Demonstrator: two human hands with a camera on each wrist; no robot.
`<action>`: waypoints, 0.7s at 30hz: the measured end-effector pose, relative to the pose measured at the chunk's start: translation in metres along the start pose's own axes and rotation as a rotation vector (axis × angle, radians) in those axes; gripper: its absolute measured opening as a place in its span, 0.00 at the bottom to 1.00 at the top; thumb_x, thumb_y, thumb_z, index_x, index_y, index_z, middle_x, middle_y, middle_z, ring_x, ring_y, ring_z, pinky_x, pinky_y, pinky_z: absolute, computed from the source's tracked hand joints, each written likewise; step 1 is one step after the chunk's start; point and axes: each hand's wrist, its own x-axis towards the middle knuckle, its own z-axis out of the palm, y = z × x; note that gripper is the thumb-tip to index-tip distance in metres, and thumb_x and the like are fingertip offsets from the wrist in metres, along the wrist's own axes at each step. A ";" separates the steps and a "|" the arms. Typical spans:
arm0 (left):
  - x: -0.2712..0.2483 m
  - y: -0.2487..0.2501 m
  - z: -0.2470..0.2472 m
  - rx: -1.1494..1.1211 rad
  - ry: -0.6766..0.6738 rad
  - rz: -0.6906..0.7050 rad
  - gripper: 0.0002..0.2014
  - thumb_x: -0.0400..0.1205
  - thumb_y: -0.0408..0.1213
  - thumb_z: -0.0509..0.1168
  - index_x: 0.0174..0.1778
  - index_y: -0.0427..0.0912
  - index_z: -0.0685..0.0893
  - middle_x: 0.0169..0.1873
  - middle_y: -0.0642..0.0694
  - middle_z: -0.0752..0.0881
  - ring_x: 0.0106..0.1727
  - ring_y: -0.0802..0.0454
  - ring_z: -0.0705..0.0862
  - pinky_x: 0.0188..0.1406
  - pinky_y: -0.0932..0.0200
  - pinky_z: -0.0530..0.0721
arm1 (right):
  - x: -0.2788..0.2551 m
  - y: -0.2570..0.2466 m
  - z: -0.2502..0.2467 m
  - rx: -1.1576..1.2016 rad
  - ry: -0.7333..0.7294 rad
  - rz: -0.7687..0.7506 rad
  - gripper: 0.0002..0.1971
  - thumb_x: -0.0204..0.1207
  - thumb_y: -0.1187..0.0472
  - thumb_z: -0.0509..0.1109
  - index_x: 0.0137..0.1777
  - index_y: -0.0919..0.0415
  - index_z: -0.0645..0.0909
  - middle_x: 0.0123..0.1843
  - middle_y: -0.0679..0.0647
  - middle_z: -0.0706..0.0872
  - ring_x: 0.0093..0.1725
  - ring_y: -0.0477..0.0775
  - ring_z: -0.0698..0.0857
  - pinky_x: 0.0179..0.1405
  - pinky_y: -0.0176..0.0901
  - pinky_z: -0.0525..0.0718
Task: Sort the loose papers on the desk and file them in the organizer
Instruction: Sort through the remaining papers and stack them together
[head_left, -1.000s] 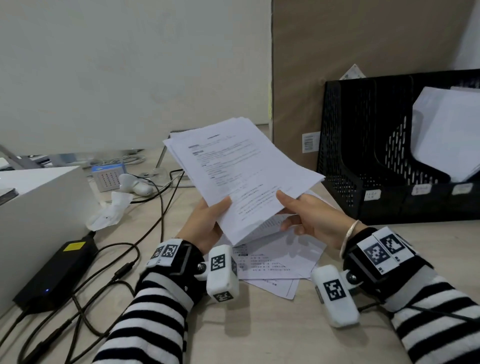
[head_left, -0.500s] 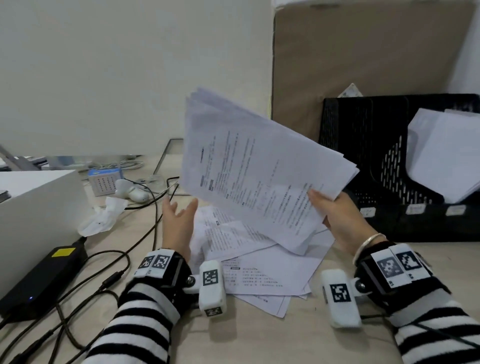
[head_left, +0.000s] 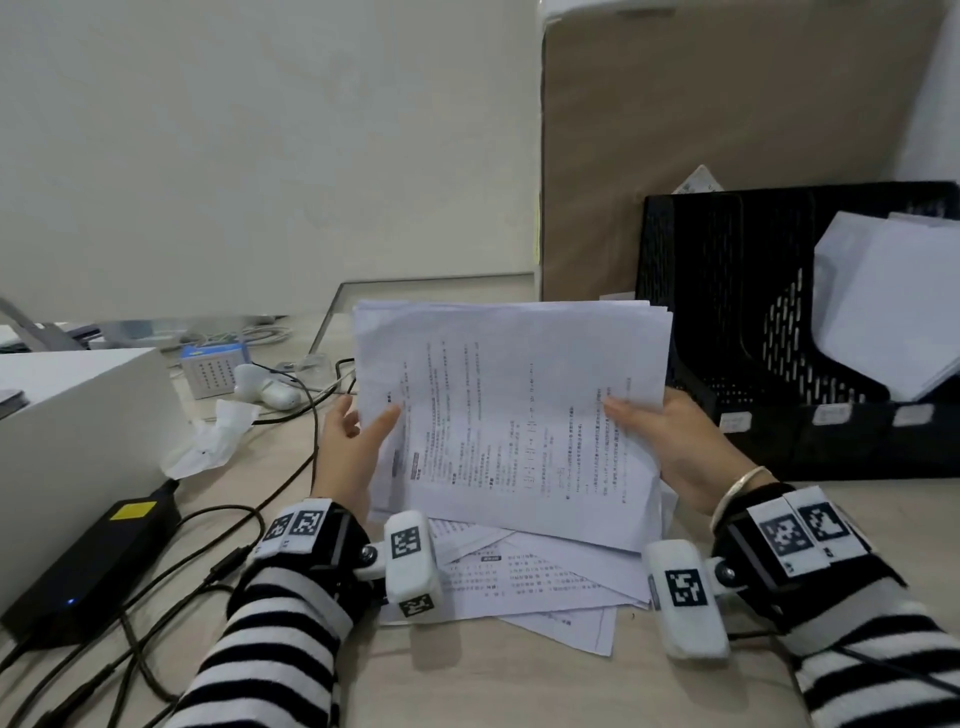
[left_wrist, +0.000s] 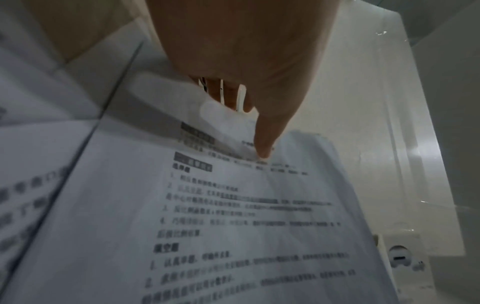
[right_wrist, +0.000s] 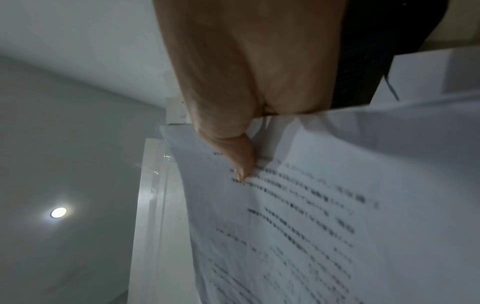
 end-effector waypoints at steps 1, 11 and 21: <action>-0.001 0.000 0.000 0.014 -0.026 0.003 0.30 0.77 0.40 0.74 0.75 0.47 0.73 0.64 0.47 0.85 0.63 0.47 0.85 0.66 0.41 0.81 | 0.000 0.000 0.000 0.000 0.005 -0.017 0.09 0.79 0.63 0.68 0.57 0.62 0.85 0.53 0.59 0.91 0.51 0.59 0.91 0.54 0.55 0.87; -0.005 0.017 0.002 -0.003 0.032 0.216 0.18 0.77 0.30 0.73 0.62 0.37 0.79 0.49 0.46 0.89 0.46 0.55 0.89 0.40 0.62 0.87 | -0.003 -0.008 0.003 0.092 0.044 -0.101 0.11 0.78 0.60 0.70 0.59 0.59 0.84 0.55 0.54 0.90 0.53 0.53 0.90 0.52 0.47 0.87; -0.010 0.000 0.000 0.102 -0.154 -0.207 0.12 0.78 0.34 0.73 0.57 0.41 0.84 0.48 0.43 0.92 0.48 0.43 0.90 0.36 0.49 0.90 | 0.003 0.014 -0.004 -0.034 -0.061 0.218 0.10 0.77 0.69 0.70 0.53 0.54 0.84 0.50 0.48 0.90 0.51 0.49 0.87 0.49 0.42 0.83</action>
